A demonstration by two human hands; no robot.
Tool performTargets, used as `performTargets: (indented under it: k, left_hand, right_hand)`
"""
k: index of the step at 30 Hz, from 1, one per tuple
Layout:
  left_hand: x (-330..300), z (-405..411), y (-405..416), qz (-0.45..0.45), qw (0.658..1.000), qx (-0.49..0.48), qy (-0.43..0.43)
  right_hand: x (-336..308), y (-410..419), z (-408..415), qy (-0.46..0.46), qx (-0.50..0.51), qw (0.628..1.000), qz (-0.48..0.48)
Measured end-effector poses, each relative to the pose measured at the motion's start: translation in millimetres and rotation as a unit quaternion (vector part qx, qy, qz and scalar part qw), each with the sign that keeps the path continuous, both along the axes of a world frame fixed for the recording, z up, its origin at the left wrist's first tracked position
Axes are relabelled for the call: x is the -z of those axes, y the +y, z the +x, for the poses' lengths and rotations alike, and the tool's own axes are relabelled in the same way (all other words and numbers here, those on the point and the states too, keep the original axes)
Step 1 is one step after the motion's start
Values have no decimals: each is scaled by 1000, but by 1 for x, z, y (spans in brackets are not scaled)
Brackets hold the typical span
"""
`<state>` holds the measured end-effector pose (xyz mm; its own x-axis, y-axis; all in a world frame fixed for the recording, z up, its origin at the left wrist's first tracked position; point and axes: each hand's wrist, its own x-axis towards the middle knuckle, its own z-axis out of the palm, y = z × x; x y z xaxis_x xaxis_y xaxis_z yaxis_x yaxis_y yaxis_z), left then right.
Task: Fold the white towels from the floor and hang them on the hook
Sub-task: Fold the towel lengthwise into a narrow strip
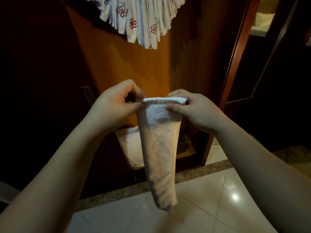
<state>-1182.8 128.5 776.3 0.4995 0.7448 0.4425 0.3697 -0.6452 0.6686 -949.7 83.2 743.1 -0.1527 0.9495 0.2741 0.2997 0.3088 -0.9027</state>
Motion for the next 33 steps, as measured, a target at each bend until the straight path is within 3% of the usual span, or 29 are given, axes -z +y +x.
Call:
performTargets:
  k: [5, 7, 9, 11, 13, 17, 21, 23, 26, 28, 30, 33]
  left_hand:
    - [-1, 5, 7, -56, 980, 43, -185]
    - [4, 9, 18, -158, 950, 76, -258]
    - [15, 13, 26, -285, 923, 107, -236]
    - [32, 16, 28, -335, 920, 126, -162]
    - [43, 21, 30, -333, 925, 120, -136]
    - [38, 33, 33, -343, 914, 145, -164]
    - [9, 50, 32, -374, 889, 136, -226]
    - [-5, 57, 32, -380, 884, 131, -240]
    - [-24, 63, 30, -398, 871, 129, -256]
    - [-34, 65, 32, -387, 882, 96, -251]
    - [-44, 65, 37, -366, 896, 44, -245]
    - [-54, 63, 52, -334, 911, -34, -239]
  right_hand:
    - [-14, 11, -7, 110, 14, 994, 18]
    - [-22, 17, -9, 128, 19, 991, 23]
    - [-31, 24, -10, 141, 18, 990, 17]
    - [-39, 30, -8, 157, 19, 987, 12]
    - [-47, 37, -2, 180, 14, 984, -1]
    - [-56, 53, 20, 234, -50, 970, -51]
    - [-35, 71, 45, 390, -65, 907, -146]
    - [1, 76, 47, 391, -35, 895, -211]
    - [59, 68, 29, 314, -42, 888, -333]
    - [84, 60, 16, 298, -40, 868, -395]
    - [95, 58, 9, 329, -59, 849, -409]
    - [88, 56, 1, 345, -147, 858, -352]
